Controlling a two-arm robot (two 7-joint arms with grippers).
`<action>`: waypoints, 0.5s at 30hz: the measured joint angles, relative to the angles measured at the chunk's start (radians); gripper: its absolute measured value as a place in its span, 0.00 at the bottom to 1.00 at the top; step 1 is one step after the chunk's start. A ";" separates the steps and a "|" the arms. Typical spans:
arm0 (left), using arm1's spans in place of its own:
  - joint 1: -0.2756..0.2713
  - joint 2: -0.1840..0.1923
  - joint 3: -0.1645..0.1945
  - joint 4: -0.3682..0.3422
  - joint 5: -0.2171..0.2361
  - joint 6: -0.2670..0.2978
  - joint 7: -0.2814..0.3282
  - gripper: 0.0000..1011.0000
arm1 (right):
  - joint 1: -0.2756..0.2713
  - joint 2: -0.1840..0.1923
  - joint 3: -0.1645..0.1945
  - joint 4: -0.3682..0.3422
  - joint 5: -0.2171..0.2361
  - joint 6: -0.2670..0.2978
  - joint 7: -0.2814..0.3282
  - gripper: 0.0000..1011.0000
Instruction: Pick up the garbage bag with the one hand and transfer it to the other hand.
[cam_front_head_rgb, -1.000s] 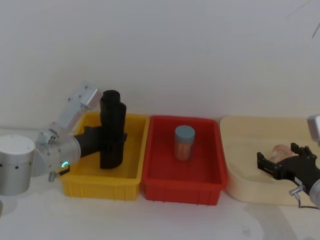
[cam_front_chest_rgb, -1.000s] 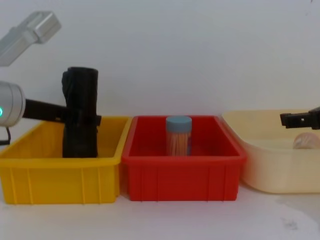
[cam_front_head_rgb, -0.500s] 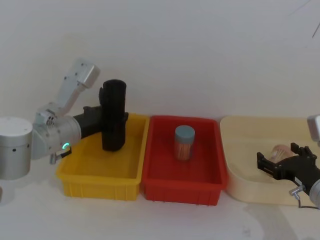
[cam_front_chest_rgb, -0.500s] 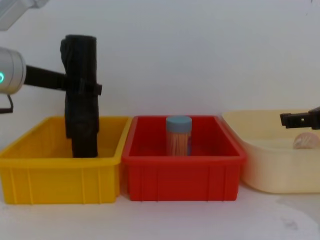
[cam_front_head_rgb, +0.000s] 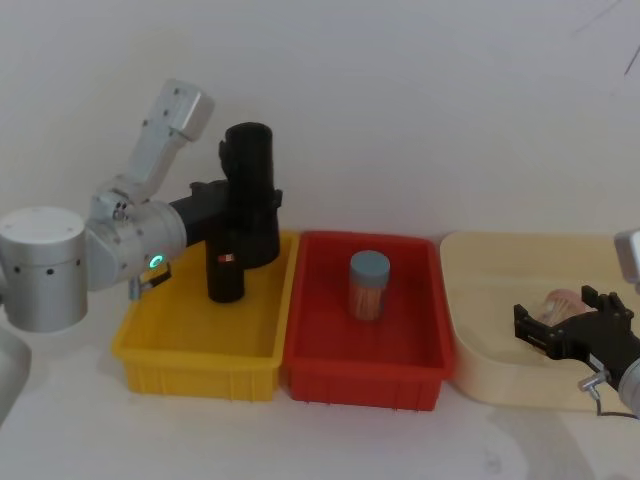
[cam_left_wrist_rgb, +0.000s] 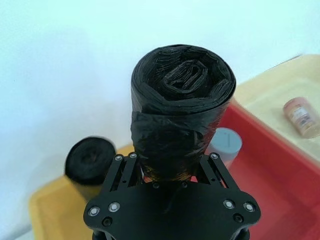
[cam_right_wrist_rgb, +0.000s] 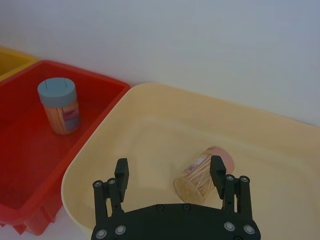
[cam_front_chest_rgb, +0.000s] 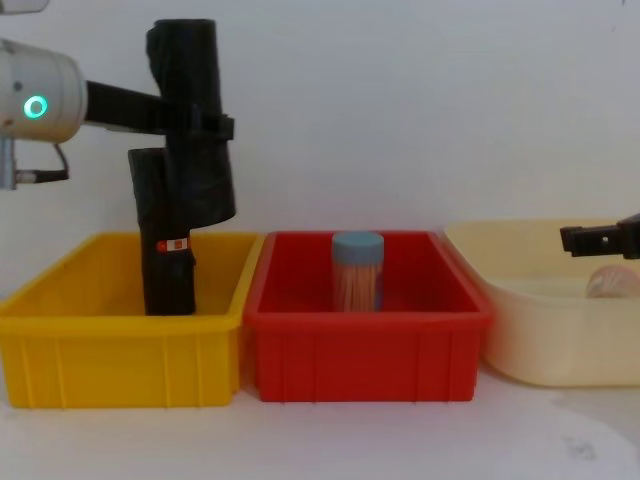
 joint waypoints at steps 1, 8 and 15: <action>-0.008 -0.005 0.004 0.008 -0.003 -0.003 -0.006 0.43 | 0.000 0.000 0.000 0.000 0.000 0.000 0.000 0.99; -0.056 -0.033 0.033 0.065 -0.013 -0.018 -0.044 0.43 | 0.000 0.000 0.000 0.000 0.000 0.000 0.000 0.99; -0.107 -0.063 0.074 0.131 -0.018 -0.030 -0.092 0.43 | 0.000 0.000 0.000 0.000 0.000 0.000 0.000 0.99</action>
